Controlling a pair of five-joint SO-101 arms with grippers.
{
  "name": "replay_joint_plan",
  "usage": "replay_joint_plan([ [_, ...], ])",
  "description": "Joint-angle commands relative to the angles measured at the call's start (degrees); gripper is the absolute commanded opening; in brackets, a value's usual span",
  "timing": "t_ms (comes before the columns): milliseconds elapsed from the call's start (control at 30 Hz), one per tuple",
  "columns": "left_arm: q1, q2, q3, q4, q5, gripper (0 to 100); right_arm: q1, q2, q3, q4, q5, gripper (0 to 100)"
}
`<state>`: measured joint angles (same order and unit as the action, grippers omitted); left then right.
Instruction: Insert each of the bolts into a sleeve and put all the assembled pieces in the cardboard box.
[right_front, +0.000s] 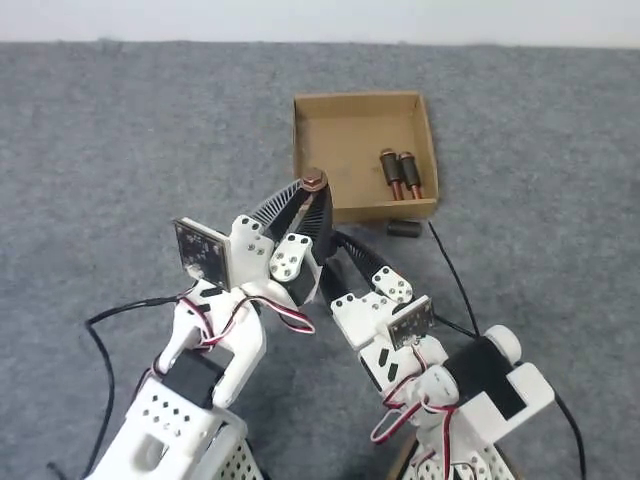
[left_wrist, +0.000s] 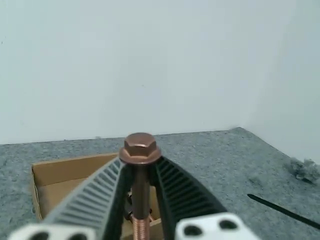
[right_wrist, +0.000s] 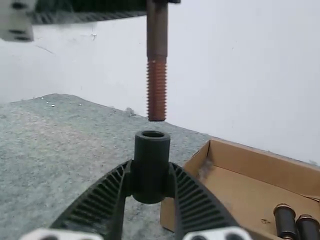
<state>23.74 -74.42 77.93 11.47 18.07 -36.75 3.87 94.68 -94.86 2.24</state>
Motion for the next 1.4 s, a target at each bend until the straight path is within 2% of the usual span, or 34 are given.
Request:
replay_joint_plan([
  [0,-1.41,-0.79,0.13,-2.11,0.18,1,0.75,-0.4,-0.97,-0.22,-0.44,0.6],
  [433,-1.76,-0.62,0.66,-2.2,0.18,1,0.66,-0.57,-0.44,-0.22,-0.44,0.6],
  [733,-1.67,10.73,0.4,-8.35,0.18,1,0.75,-0.57,-0.44,-0.22,-0.26,0.6],
  [867,-1.67,8.97,1.1,-8.18,0.18,1,0.92,-0.57,-0.62,-0.22,-0.26,0.6],
  [1133,0.26,1.14,4.26,-2.02,0.18,1,1.1,-0.57,-0.88,-0.22,-0.26,0.6],
  [1367,1.58,-0.62,6.64,-1.49,0.18,1,1.19,-0.57,-0.88,-0.22,-0.18,0.6],
])
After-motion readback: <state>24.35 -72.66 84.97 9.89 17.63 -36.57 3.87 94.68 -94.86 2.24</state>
